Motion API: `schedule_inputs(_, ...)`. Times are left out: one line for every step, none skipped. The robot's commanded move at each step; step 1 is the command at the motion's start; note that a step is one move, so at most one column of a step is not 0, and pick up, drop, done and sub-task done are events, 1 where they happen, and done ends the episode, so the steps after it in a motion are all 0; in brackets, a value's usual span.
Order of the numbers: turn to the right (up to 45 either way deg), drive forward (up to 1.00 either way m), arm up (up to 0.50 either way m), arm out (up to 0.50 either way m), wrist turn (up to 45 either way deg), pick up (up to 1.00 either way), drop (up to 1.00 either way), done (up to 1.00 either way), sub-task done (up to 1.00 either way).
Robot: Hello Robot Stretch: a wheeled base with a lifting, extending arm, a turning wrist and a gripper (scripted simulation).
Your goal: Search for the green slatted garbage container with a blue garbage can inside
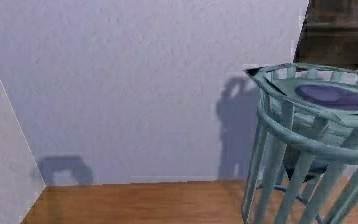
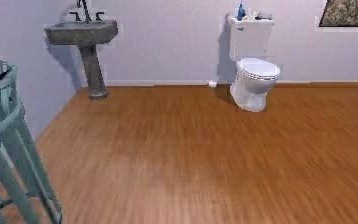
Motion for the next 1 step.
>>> schedule_inputs(36.0, 0.0, 0.0, 0.0, 0.0, 0.0, 0.0, 0.0, 0.0)
